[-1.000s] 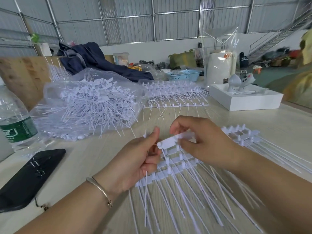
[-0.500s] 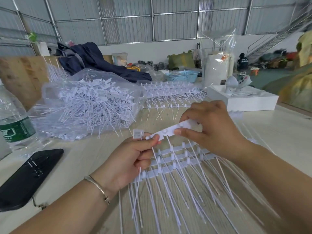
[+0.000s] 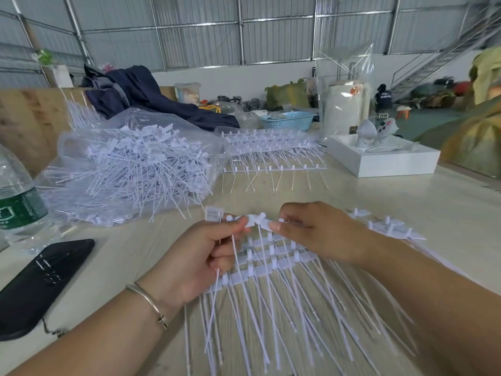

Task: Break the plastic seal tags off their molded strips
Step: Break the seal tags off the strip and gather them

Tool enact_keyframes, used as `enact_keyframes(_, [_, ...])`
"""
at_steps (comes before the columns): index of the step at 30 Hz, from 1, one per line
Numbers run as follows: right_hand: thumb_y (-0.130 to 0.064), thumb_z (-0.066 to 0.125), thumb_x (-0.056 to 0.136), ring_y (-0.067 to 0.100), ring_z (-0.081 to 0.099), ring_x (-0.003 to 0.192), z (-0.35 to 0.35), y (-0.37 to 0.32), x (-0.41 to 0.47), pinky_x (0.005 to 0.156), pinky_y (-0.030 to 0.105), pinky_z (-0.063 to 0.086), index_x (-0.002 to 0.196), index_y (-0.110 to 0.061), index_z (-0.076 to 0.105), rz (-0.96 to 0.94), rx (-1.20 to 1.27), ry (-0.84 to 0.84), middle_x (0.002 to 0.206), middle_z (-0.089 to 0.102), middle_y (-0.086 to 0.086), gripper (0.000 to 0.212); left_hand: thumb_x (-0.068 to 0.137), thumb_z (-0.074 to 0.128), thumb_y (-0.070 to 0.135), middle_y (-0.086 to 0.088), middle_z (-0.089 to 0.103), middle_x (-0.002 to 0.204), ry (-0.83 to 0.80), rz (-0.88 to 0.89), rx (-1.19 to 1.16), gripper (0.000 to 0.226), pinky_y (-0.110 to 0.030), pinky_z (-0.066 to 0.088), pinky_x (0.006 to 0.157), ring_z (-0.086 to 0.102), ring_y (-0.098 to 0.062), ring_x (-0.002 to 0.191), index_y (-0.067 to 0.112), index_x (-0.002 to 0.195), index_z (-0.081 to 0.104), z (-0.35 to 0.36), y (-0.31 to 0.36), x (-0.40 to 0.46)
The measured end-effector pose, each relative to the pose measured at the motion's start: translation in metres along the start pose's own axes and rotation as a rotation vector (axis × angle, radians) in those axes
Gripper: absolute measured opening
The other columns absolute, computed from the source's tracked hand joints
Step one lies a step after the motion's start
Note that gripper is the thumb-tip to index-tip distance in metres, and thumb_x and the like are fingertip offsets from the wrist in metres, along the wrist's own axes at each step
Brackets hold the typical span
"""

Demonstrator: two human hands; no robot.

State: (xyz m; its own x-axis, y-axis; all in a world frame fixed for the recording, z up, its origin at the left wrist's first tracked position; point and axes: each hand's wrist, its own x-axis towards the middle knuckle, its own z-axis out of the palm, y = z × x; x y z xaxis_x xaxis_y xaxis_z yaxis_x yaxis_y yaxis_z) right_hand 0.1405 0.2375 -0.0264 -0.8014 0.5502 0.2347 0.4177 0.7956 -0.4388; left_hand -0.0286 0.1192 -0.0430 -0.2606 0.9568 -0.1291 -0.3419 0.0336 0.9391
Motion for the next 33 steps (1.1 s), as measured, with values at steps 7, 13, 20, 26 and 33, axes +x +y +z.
enact_keyframes(7, [-0.016, 0.064, 0.091, 0.011, 0.051, 0.059, 0.011, 0.002, 0.003, 0.06, 0.019, 0.043, 0.088, -0.003, 0.067, 0.017, 0.679, 0.023, 0.062, 0.057, -0.001, 0.013, 0.079, 0.065, 0.02, 0.006, 0.041, 0.059, -0.046, 0.024, -0.069, 0.012, -0.017, 0.007, 0.037, 0.022, -0.002, 0.037, 0.015, 0.069, 0.059, -0.003, 0.001, 0.001])
enact_keyframes(13, [-0.015, 0.069, 0.084, 0.022, 0.049, 0.071, 0.007, -0.001, 0.001, 0.072, 0.028, 0.039, 0.083, -0.014, 0.07, -0.069, 0.869, -0.053, 0.072, 0.058, 0.007, 0.001, 0.077, 0.075, 0.017, 0.006, 0.044, 0.06, -0.21, -0.027, -0.124, 0.015, -0.015, 0.014, 0.035, 0.028, -0.001, 0.037, 0.015, 0.065, 0.066, -0.006, 0.001, -0.003])
enact_keyframes(20, [-0.016, 0.07, 0.08, 0.019, 0.053, 0.076, 0.009, -0.005, -0.001, 0.072, 0.021, 0.043, 0.096, 0.005, 0.063, -0.106, 0.953, -0.096, 0.084, 0.061, 0.013, 0.028, 0.052, 0.095, 0.032, 0.005, 0.051, 0.062, -0.365, -0.189, -0.162, 0.036, -0.011, 0.016, 0.033, 0.032, 0.001, 0.034, 0.014, 0.07, 0.07, 0.001, -0.002, -0.006])
enact_keyframes(26, [-0.012, 0.068, 0.087, 0.028, 0.049, 0.073, 0.007, -0.014, -0.003, 0.075, 0.036, 0.039, 0.093, 0.006, 0.062, -0.117, 0.932, -0.083, 0.076, 0.055, 0.027, 0.02, 0.071, 0.063, 0.053, 0.002, 0.06, 0.065, -0.286, -0.221, 0.028, 0.039, -0.01, 0.016, 0.031, 0.032, 0.001, 0.033, 0.016, 0.073, 0.076, 0.008, -0.009, -0.009])
enact_keyframes(33, [-0.02, 0.072, 0.069, 0.008, 0.043, 0.051, -0.007, -0.01, -0.003, 0.053, 0.014, 0.036, 0.076, -0.01, 0.069, -0.08, 1.003, 0.052, 0.057, 0.053, -0.001, 0.013, 0.072, 0.079, 0.028, 0.006, 0.036, 0.054, -0.259, -0.035, -0.198, 0.023, -0.013, 0.021, 0.031, 0.028, -0.001, 0.034, 0.015, 0.073, 0.06, 0.007, 0.005, -0.004])
